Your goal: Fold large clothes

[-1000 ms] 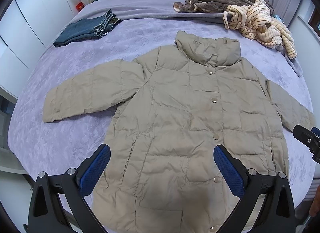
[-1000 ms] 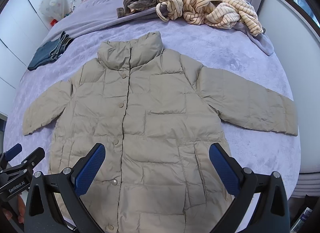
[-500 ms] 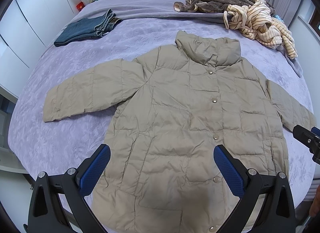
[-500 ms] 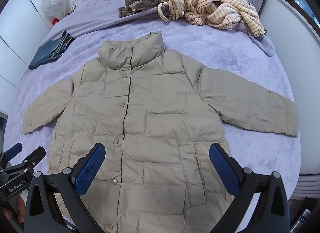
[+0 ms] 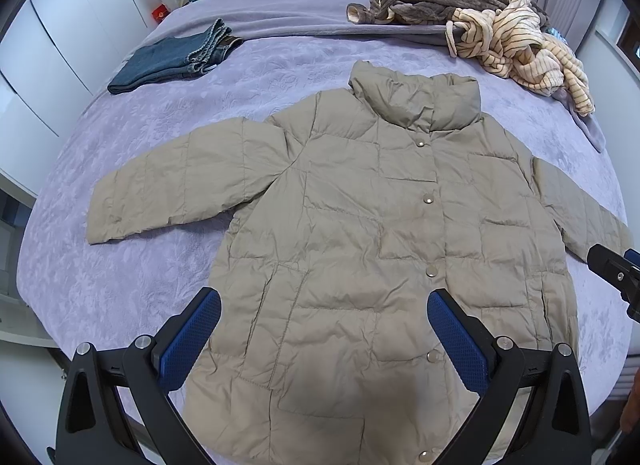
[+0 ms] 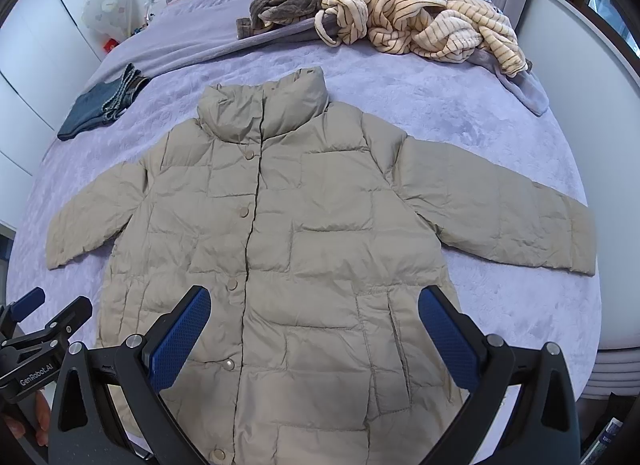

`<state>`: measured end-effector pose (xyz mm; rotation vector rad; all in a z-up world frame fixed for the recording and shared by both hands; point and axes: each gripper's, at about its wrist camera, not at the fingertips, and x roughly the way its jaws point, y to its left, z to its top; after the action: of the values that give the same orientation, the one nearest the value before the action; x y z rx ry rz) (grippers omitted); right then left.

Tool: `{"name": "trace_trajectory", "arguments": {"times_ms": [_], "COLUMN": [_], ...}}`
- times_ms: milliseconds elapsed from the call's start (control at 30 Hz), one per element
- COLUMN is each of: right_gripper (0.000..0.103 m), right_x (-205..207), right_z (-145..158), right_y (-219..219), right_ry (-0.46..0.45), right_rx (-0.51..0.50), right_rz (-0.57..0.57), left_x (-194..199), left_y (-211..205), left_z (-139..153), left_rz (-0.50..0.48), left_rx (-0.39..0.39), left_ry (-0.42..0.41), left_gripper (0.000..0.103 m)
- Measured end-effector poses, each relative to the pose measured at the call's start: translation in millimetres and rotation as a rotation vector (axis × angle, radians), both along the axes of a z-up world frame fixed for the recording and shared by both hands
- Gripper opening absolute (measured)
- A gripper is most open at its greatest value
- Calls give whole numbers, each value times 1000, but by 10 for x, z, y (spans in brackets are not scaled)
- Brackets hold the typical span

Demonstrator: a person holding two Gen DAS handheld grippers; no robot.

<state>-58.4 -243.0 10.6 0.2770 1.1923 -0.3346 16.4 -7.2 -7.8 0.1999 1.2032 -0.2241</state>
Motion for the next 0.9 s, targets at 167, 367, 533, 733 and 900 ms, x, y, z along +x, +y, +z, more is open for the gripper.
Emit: {"name": "trace_trajectory", "arguments": {"times_ms": [167,367,533,733,900], "right_gripper": [103,103,103,103,103], "right_x": [-1,2,0,0,1], "right_z": [1,-1,-3,-3,-2], "right_y": [-1,5,6,6,8], "right_ry": [2,1,1,0,0], "right_rx": [2,1,0,0,1], "right_rz": [0,0,-1,-1,-1], "left_x": [-1,0,2,-3,-5], "left_y": [-1,-1,3,20,33], "left_z": [0,1,3,15,16], "left_rz": [0,-1,2,10,12], "left_rx": [1,1,-1,-2,-2], "left_ry": [1,1,1,2,1], "left_gripper": [103,103,103,103,103]}}
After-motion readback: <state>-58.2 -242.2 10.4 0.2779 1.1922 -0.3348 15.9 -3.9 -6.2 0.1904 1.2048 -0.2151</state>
